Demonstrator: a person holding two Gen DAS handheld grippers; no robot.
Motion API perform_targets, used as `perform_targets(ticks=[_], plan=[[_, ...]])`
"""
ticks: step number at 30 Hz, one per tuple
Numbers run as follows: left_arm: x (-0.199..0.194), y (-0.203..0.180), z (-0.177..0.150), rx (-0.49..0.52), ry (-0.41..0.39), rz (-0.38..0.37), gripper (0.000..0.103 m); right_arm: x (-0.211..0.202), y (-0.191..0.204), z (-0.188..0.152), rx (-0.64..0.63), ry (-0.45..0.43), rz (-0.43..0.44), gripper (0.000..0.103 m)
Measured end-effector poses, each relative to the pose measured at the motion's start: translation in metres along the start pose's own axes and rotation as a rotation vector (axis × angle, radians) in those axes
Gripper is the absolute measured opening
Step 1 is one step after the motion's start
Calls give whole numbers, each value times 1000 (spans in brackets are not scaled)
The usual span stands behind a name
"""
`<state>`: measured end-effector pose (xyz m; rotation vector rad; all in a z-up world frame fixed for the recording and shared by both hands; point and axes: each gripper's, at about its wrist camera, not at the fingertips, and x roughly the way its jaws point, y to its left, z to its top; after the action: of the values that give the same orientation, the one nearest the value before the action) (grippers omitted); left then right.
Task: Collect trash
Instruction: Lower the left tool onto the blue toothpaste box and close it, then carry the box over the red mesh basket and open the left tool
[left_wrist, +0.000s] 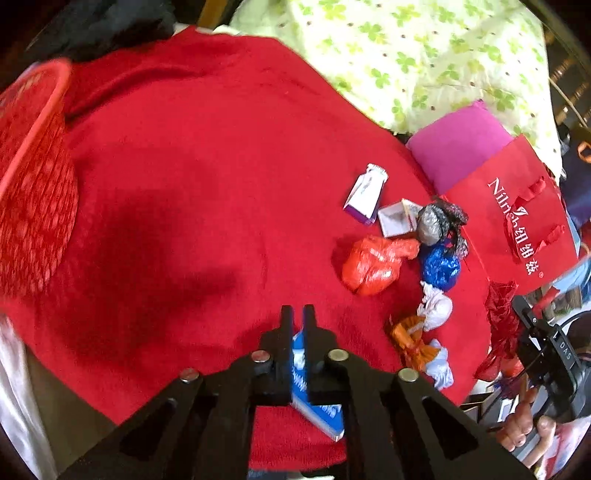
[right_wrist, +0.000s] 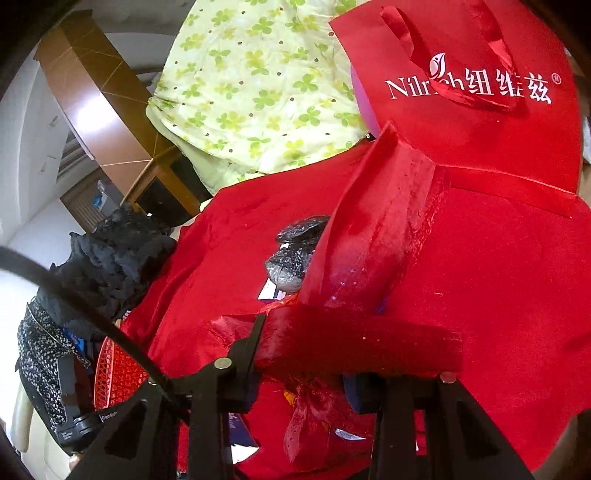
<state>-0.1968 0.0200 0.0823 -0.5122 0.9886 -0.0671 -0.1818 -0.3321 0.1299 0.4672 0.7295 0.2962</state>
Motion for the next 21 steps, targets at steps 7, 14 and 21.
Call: perform_targets(ticks=[7,14,21], plan=[[-3,-6,-30,-79,30,13,91,-11,-9,-15,-11,-3,-6,38],[49,-24,-42,-137,164,30,91,-24,-23,-22,3,-20,16,38],[73,-40,-47,-78,180,20,66,-23,-31,-25,11,-14,27,38]])
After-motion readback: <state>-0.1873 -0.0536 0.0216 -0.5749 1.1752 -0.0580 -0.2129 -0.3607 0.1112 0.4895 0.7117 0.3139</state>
